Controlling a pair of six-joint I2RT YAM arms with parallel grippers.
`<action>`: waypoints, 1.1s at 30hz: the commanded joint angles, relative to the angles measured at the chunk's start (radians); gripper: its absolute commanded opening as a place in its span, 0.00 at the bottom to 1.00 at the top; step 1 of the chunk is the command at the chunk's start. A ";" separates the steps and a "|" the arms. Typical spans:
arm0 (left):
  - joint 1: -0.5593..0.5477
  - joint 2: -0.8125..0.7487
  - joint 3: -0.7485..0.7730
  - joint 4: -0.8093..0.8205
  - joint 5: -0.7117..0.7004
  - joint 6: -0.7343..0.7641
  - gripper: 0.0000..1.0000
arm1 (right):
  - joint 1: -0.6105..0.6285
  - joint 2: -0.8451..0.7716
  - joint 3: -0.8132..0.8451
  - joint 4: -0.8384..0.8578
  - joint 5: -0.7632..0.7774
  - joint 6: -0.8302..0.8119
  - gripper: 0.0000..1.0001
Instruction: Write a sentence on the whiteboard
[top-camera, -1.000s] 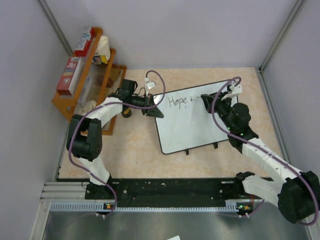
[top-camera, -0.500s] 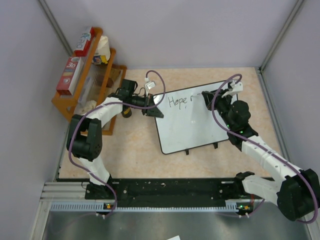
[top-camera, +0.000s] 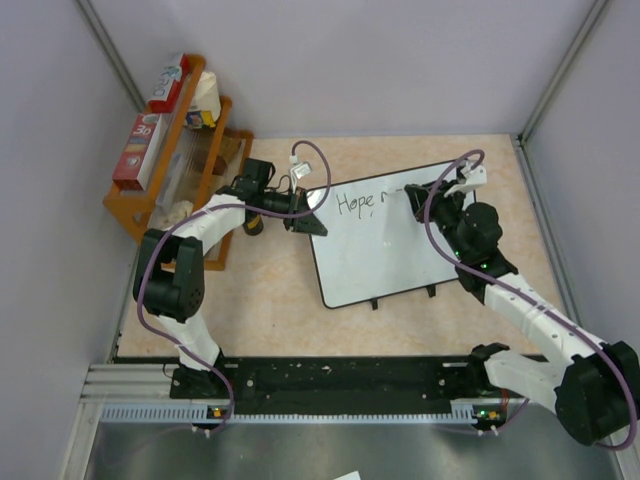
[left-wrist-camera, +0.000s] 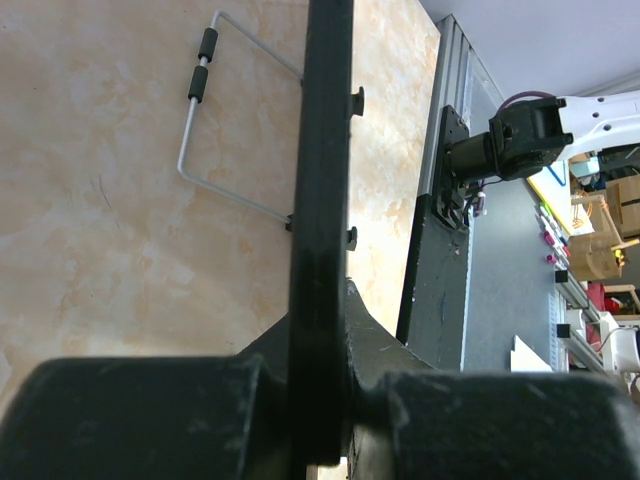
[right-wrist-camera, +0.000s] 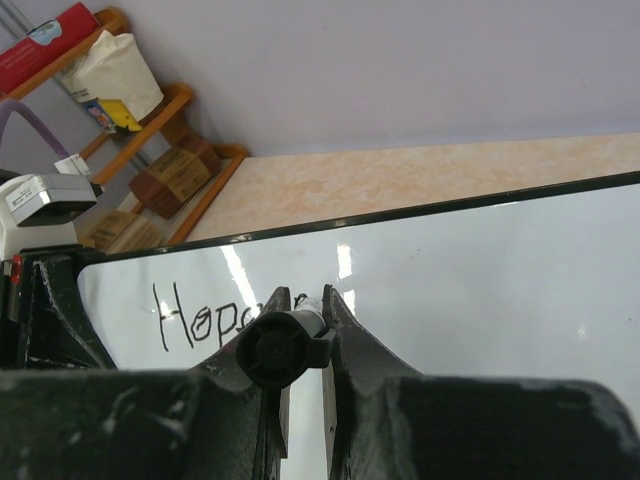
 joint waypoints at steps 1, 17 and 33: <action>-0.017 -0.019 -0.011 -0.017 -0.203 0.150 0.00 | -0.010 -0.031 -0.022 -0.007 0.008 -0.022 0.00; -0.019 -0.024 -0.017 -0.017 -0.214 0.147 0.00 | -0.008 -0.078 -0.040 -0.009 -0.006 -0.010 0.00; -0.022 -0.035 -0.019 -0.023 -0.225 0.151 0.00 | -0.008 -0.077 0.040 -0.007 0.016 -0.009 0.00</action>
